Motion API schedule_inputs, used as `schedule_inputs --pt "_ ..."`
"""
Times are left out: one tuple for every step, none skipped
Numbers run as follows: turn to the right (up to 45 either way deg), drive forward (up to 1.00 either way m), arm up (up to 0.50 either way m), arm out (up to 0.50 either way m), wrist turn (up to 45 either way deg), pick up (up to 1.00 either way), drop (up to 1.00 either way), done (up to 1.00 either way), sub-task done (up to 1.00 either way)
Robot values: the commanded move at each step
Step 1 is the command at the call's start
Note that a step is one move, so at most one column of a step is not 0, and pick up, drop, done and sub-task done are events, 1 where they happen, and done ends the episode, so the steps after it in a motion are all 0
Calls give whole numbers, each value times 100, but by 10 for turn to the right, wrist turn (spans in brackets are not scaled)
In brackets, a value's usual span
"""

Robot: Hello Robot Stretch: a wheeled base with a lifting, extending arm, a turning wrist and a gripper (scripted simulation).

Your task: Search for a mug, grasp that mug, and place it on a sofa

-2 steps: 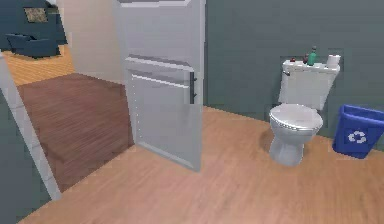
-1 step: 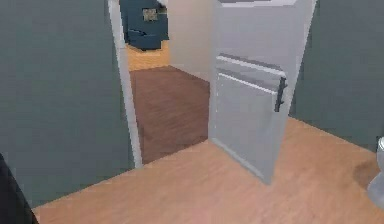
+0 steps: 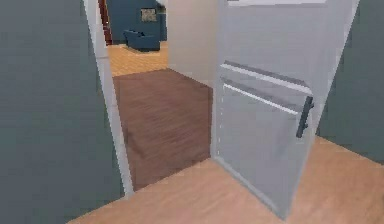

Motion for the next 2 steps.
schedule_inputs --pt "150 0 0 0 0 0 0 0 0" --pt "0 10 0 0 0 0 0 0 0"
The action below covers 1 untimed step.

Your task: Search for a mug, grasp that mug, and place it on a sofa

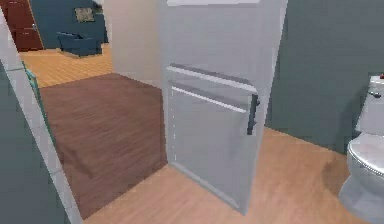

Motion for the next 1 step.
schedule_inputs --pt "-90 0 0 0 0 0 0 0 0"
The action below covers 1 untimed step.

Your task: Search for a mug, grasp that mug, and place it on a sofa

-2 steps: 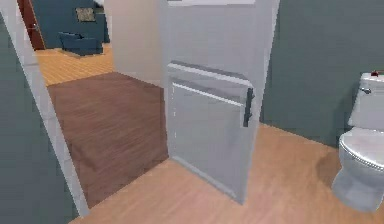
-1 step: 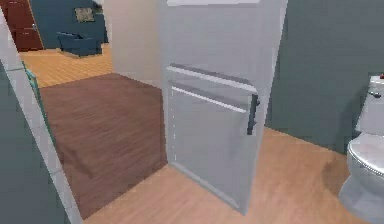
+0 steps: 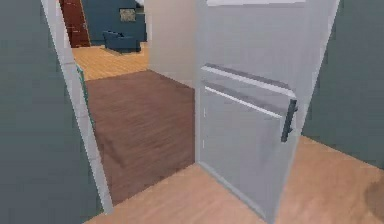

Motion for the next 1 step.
schedule_inputs --pt "0 100 0 0 0 0 0 0 0"
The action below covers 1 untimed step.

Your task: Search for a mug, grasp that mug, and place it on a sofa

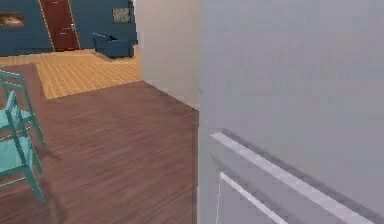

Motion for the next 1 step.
schedule_inputs --pt "-60 0 0 0 0 0 0 0 0"
